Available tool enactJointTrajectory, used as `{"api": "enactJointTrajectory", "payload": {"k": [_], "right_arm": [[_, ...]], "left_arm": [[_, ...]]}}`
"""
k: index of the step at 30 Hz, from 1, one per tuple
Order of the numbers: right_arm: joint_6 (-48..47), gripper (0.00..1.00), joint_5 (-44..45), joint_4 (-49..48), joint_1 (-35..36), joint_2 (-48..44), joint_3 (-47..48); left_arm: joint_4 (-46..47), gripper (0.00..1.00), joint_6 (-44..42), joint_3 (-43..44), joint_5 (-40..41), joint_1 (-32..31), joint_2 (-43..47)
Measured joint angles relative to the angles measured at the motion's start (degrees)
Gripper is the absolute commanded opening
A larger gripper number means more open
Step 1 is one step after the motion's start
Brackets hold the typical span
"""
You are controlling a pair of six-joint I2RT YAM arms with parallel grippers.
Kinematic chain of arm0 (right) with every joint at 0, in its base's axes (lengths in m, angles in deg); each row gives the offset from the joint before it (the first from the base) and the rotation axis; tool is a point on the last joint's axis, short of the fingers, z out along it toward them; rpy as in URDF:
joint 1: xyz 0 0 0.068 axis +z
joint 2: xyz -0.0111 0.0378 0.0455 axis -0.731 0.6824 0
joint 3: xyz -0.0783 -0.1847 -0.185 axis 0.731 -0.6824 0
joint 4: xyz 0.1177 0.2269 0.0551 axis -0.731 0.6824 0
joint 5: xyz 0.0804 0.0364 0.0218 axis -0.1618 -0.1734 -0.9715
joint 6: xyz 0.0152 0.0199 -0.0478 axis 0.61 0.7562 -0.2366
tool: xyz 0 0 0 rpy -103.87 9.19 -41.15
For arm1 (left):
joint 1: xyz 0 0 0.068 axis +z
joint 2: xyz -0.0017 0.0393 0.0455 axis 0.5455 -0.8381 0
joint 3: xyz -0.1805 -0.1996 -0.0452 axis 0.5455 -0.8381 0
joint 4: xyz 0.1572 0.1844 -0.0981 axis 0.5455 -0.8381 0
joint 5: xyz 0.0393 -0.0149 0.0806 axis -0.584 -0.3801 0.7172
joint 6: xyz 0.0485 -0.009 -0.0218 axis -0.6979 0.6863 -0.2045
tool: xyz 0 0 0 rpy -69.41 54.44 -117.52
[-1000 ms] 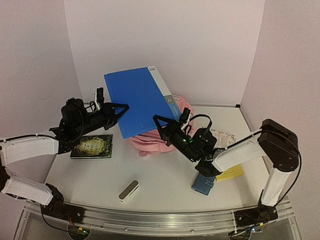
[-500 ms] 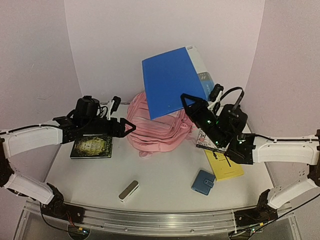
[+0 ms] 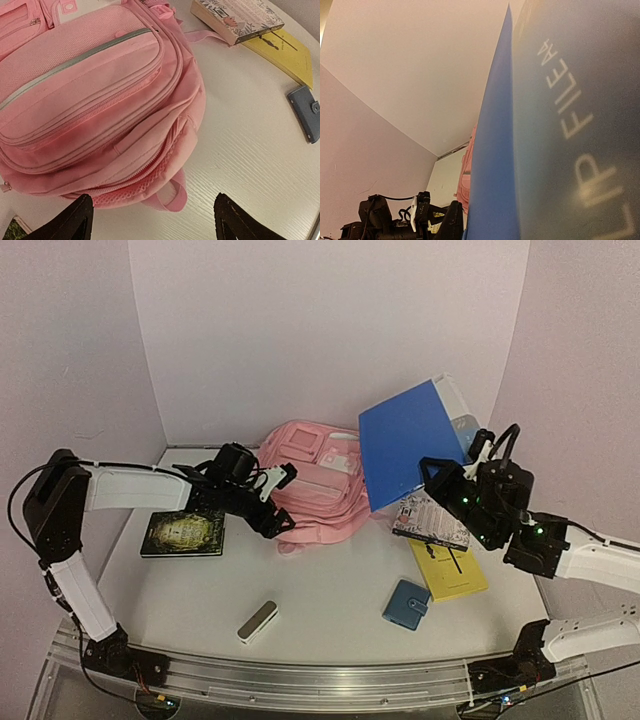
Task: Pack the student bag
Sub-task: Place the files in the student bag.
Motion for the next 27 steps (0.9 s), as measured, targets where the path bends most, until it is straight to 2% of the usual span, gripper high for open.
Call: {"api": "enactJointTrajectory", "payload": {"k": [7, 15, 21, 27], "right_arm": [[2.3, 0.0, -0.5, 2.7, 0.0, -3.8, -3.0], [4.3, 0.0, -1.2, 3.8, 0.0, -4.7, -5.5], [5.3, 0.0, -1.8, 4.3, 0.0, -5.0, -6.0], [6.0, 0.0, -2.2, 4.6, 0.0, -5.1, -6.7]], "left_arm": [[-2.9, 0.6, -6.4, 6.0, 5.3, -1.0, -6.4], [-5.3, 0.53, -9.9, 9.2, 9.1, -1.0, -10.2], [-5.8, 0.41, -10.8, 11.5, 11.2, -1.1, -12.6], [-6.5, 0.21, -11.4, 13.6, 12.3, -1.3, -14.1]]}}
